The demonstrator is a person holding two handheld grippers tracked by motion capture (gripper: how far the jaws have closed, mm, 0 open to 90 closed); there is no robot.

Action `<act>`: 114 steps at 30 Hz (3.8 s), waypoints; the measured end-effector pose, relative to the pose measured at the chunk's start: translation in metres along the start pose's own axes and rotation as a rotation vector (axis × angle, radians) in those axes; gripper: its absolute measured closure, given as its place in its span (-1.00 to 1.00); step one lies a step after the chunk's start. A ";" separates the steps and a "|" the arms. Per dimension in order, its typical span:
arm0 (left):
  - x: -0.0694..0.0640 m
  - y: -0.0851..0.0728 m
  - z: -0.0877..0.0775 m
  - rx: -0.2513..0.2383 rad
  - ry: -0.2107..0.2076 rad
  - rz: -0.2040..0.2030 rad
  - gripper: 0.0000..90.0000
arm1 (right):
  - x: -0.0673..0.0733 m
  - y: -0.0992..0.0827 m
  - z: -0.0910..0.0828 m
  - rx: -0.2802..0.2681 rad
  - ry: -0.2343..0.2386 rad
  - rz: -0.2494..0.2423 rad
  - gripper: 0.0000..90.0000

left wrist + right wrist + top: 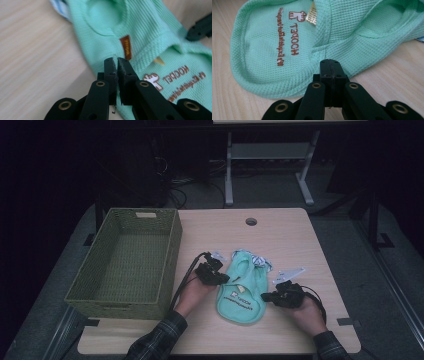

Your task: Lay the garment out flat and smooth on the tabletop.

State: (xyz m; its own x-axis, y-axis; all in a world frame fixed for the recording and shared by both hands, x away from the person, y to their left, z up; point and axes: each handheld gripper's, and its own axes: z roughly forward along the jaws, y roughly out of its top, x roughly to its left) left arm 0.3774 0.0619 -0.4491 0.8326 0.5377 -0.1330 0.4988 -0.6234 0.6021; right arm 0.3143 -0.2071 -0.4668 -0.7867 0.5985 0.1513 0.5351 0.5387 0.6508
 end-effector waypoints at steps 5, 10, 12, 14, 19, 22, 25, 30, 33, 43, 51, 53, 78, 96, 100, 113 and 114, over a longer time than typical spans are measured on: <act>-0.002 -0.004 0.005 0.028 -0.005 0.023 0.87 | 0.000 0.000 0.000 0.004 -0.002 0.004 0.99; -0.004 -0.007 0.001 0.044 -0.005 0.026 0.87 | -0.002 0.000 -0.002 0.009 -0.008 0.004 0.99; -0.007 -0.010 -0.001 0.046 -0.009 0.020 0.87 | -0.003 -0.001 -0.003 0.009 -0.013 0.009 0.99; -0.011 -0.014 -0.004 0.063 -0.022 0.032 0.87 | -0.004 -0.001 -0.004 0.011 -0.019 0.011 0.99; -0.024 -0.024 -0.011 0.081 -0.052 0.052 0.87 | -0.009 -0.004 -0.007 0.013 -0.032 0.011 0.99; -0.031 -0.029 -0.014 0.085 -0.073 0.059 0.87 | -0.010 -0.005 -0.009 0.016 -0.040 0.023 0.99; -0.036 -0.032 -0.017 0.082 -0.086 0.066 0.86 | -0.010 -0.004 -0.009 0.024 -0.041 0.030 0.99; -0.032 -0.030 -0.024 0.025 -0.065 0.045 0.86 | -0.011 0.002 -0.010 0.011 -0.051 0.018 0.90; -0.028 -0.031 -0.023 0.039 -0.055 0.040 0.87 | -0.016 0.013 -0.013 -0.032 -0.056 0.025 0.85; -0.027 -0.033 -0.015 0.071 -0.034 0.057 0.92 | -0.050 0.057 0.008 -0.090 -0.080 0.044 0.78; -0.027 -0.033 -0.015 0.079 -0.030 0.081 0.93 | -0.059 0.078 0.034 -0.067 -0.069 0.039 0.74; -0.027 -0.033 -0.015 0.079 -0.031 0.082 0.93 | -0.059 0.080 0.039 -0.056 -0.067 0.035 0.70; -0.027 -0.033 -0.015 0.079 -0.030 0.077 0.96 | -0.081 0.085 0.044 -0.020 -0.138 0.047 0.99; -0.016 -0.017 -0.022 0.008 -0.022 0.018 0.99 | -0.063 0.059 0.014 -0.078 -0.110 0.068 1.00; -0.007 -0.010 -0.024 -0.007 0.015 0.004 0.99 | -0.050 0.050 0.006 -0.084 -0.102 0.051 1.00; 0.027 0.011 -0.019 -0.044 0.091 -0.013 0.99 | -0.020 0.019 -0.005 -0.060 -0.068 0.040 1.00; 0.029 0.012 -0.018 -0.047 0.096 -0.015 0.99 | -0.018 0.016 -0.005 -0.054 -0.067 0.043 1.00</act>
State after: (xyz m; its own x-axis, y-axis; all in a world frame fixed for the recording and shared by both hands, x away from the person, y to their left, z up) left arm 0.4029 0.0802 -0.4310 0.7970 0.6003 -0.0672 0.4974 -0.5891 0.6368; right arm 0.3358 -0.2121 -0.4551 -0.7401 0.6595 0.1312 0.5489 0.4799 0.6844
